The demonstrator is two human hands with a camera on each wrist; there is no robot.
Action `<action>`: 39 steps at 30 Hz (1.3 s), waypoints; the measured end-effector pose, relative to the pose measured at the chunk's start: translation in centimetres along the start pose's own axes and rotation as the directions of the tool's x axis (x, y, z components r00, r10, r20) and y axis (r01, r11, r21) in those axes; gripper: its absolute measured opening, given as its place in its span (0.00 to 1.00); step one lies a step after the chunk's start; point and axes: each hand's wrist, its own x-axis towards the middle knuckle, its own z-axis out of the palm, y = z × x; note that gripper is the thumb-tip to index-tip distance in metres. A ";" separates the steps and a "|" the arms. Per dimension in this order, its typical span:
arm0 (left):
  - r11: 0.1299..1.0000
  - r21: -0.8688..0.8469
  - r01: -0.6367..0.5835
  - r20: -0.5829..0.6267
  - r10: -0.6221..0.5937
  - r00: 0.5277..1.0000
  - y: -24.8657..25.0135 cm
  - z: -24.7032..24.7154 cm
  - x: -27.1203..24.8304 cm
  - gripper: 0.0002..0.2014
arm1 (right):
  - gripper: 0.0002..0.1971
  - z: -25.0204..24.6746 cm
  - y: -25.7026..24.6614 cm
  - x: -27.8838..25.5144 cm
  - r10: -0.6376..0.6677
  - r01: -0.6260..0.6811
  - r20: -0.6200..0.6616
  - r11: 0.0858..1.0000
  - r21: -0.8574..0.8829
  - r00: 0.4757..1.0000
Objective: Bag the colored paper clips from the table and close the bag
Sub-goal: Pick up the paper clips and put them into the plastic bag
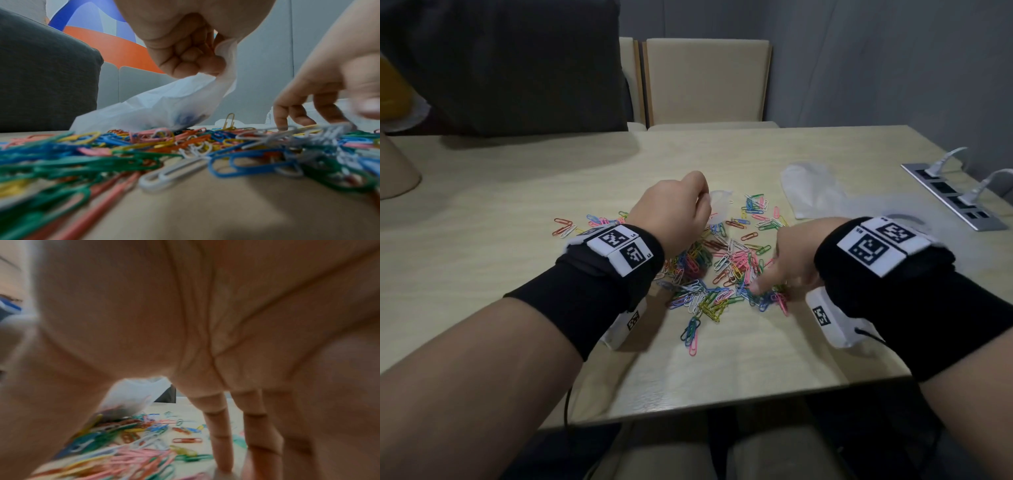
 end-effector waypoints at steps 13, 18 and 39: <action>1.000 0.011 0.011 -0.006 -0.011 1.000 0.0 0.1 -0.1 0.10 | 0.39 1.3 -2.7 2.6 -0.109 0.162 -0.198 0.948 0.274 0.974; 1.000 0.001 0.003 -0.007 -0.003 1.000 0.0 0.1 -0.1 0.10 | 0.33 1.4 -3.9 2.8 -0.163 0.198 -0.221 0.969 0.146 0.962; 1.000 0.009 -0.006 0.012 0.006 1.000 0.0 0.0 -0.1 0.10 | 0.05 0.0 -1.2 2.7 -0.023 0.285 -0.379 0.702 0.653 0.925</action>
